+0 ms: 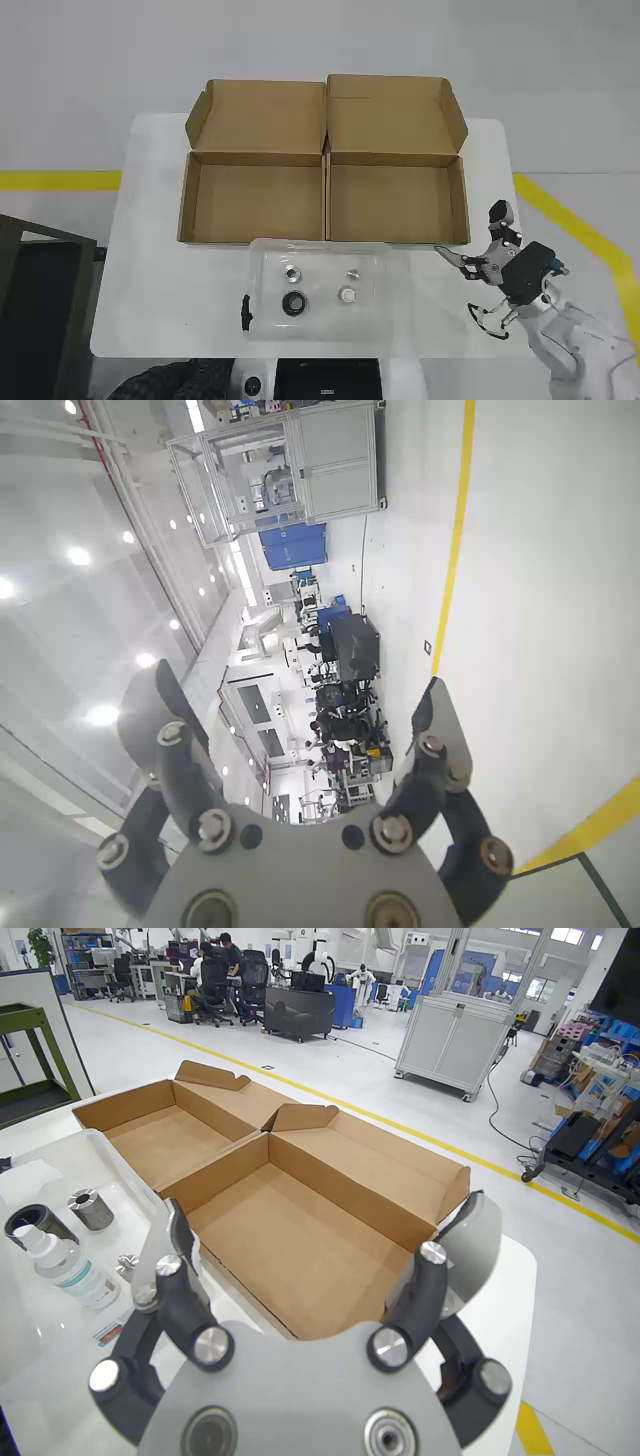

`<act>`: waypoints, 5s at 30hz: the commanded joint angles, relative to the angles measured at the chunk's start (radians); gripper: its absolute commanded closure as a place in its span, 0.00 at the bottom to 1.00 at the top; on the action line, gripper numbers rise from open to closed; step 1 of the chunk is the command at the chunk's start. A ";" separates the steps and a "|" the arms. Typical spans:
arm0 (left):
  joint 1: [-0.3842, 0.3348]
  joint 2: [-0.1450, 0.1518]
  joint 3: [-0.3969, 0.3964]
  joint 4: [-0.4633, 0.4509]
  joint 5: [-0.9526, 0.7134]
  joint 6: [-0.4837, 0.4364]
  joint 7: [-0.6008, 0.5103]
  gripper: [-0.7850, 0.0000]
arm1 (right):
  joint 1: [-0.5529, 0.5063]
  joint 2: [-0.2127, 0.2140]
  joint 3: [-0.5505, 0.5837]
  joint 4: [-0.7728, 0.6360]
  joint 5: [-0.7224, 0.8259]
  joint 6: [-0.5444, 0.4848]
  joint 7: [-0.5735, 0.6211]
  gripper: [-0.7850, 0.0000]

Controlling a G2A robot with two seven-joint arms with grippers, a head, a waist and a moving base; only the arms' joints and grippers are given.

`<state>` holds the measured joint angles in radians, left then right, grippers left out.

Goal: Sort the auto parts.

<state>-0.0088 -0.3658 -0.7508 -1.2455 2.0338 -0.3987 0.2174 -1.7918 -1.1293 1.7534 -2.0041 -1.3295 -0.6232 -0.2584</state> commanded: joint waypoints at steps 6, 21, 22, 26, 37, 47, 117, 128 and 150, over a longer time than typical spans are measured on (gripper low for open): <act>0.000 0.000 0.000 0.000 0.000 0.000 0.000 0.00 | 0.000 0.000 0.000 0.000 0.000 0.000 0.000 0.00; 0.000 0.000 0.000 0.000 0.000 0.000 0.000 0.00 | 0.063 0.005 -0.107 -0.012 -0.028 -0.090 0.139 0.00; 0.000 0.000 0.000 0.000 0.000 0.000 0.000 0.00 | 0.069 0.006 -0.122 -0.019 -0.038 -0.103 0.152 0.00; 0.000 0.000 0.000 0.000 0.000 0.000 0.000 0.00 | 0.088 0.009 -0.178 -0.045 -0.088 -0.148 0.208 0.00; 0.000 0.000 0.000 0.000 0.000 0.000 0.000 0.00 | 0.128 0.013 -0.335 -0.068 -0.165 -0.209 0.320 0.00; 0.000 0.000 0.000 0.000 0.000 0.000 0.000 0.00 | 0.152 0.016 -0.420 -0.059 -0.197 -0.224 0.367 0.00; 0.000 0.000 0.000 0.000 0.000 0.000 0.000 0.00 | 0.230 0.054 -0.412 0.018 0.273 -0.177 0.334 1.00; 0.000 0.000 0.000 0.000 0.000 0.000 0.000 0.00 | 0.316 0.050 -0.436 0.068 0.479 -0.149 0.382 1.00; 0.000 0.000 0.000 0.000 0.000 0.000 0.000 0.00 | 0.490 0.030 -0.486 0.164 0.406 0.077 0.421 1.00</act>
<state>-0.0088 -0.3658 -0.7508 -1.2455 2.0338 -0.3987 0.2174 -1.3227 -1.0973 1.2752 -1.8544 -0.9161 -0.5623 0.1502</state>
